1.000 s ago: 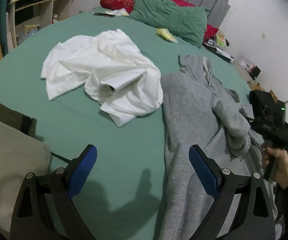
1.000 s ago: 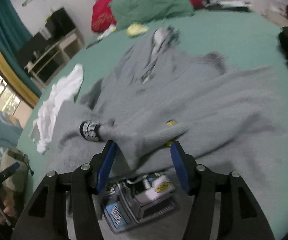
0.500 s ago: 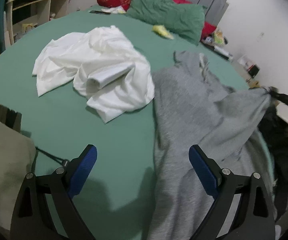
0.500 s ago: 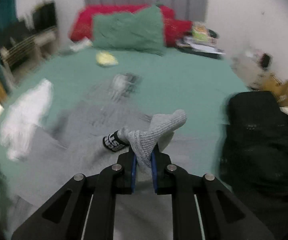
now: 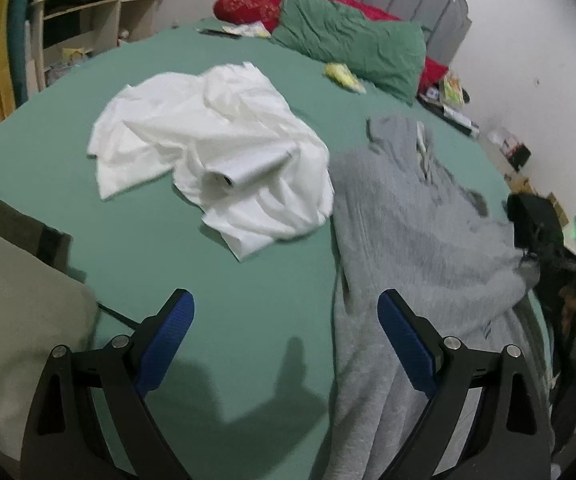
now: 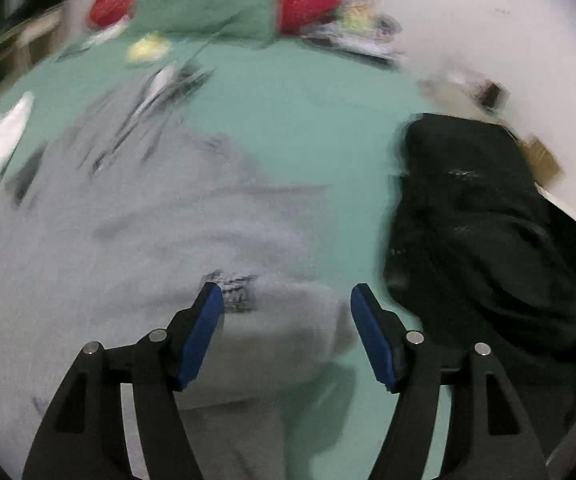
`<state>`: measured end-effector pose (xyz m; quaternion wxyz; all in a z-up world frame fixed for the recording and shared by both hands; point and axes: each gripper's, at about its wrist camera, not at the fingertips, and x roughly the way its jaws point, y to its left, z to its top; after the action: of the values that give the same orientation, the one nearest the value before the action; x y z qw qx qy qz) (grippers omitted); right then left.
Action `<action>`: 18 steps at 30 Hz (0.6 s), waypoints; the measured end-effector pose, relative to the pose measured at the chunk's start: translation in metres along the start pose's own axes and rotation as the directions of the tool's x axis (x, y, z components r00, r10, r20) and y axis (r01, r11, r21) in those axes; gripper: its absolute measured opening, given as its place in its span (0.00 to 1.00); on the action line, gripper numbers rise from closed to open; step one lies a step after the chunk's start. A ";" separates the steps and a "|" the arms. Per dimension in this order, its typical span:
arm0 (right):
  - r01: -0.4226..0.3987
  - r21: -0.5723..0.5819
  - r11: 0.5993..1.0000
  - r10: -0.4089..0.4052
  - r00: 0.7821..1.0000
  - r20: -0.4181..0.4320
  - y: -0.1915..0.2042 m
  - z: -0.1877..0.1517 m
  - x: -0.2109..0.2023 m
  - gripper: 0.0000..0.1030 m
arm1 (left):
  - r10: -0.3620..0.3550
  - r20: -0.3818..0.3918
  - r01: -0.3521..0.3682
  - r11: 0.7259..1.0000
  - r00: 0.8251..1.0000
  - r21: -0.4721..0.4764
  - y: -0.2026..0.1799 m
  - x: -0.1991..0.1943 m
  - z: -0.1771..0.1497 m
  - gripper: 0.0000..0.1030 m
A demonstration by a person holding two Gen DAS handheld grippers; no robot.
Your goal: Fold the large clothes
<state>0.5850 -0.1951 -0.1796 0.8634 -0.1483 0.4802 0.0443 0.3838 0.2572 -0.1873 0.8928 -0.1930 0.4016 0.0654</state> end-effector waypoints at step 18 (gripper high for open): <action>-0.281 0.100 0.954 0.256 0.944 0.209 0.103 0.200 0.103 0.77 | 0.216 0.036 -0.216 0.976 0.976 -0.002 0.046 0.015 0.024 0.93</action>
<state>0.7806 -0.0443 -0.1893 0.8995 -0.0205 0.4117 0.1448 0.3979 0.3082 -0.1980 0.8876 -0.1463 0.4042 0.1652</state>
